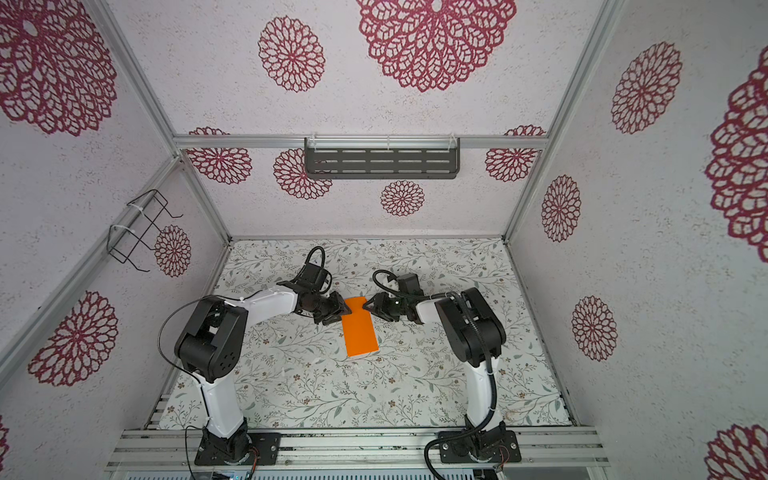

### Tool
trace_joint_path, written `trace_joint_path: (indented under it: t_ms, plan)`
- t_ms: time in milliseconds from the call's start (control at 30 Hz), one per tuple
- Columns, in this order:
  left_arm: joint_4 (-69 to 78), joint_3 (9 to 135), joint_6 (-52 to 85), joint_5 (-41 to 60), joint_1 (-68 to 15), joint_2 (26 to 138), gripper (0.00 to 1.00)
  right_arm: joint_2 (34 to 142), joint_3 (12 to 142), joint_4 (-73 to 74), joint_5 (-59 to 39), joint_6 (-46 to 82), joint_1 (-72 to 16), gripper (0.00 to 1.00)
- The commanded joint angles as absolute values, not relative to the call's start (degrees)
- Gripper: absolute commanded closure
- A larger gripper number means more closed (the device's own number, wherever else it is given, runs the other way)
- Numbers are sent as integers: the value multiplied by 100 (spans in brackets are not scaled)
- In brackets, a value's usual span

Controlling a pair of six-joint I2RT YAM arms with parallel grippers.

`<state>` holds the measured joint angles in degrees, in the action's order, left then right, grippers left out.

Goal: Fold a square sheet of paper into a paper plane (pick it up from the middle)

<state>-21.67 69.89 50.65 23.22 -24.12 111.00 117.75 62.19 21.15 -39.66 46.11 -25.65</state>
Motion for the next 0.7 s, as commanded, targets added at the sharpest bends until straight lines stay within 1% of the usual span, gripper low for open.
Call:
trace_joint_path:
  t_ms: [0,200,367,533,567,667]
  plan:
    - [-2101,6952,5089,2259,-2369,10875,54,11794,6379,2222,-4289,4532,-2540,51]
    - [-2068,7020,5064,2344,-2370,10957,54,11808,6322,2424,-4742,4625,-2545,53]
    - [-2027,7144,4974,2537,-2367,11123,55,11770,6051,3089,-5105,5108,-2547,54]
    - [-2101,7198,4922,2492,-2367,11197,57,11769,5873,3247,-5164,5187,-2541,56]
    - [-2101,7183,4913,2476,-2368,11411,57,11776,5855,3251,-5179,5186,-2545,56]
    - [-2078,7113,4944,2426,-2365,11465,58,11778,5793,3289,-5229,5186,-2554,57]
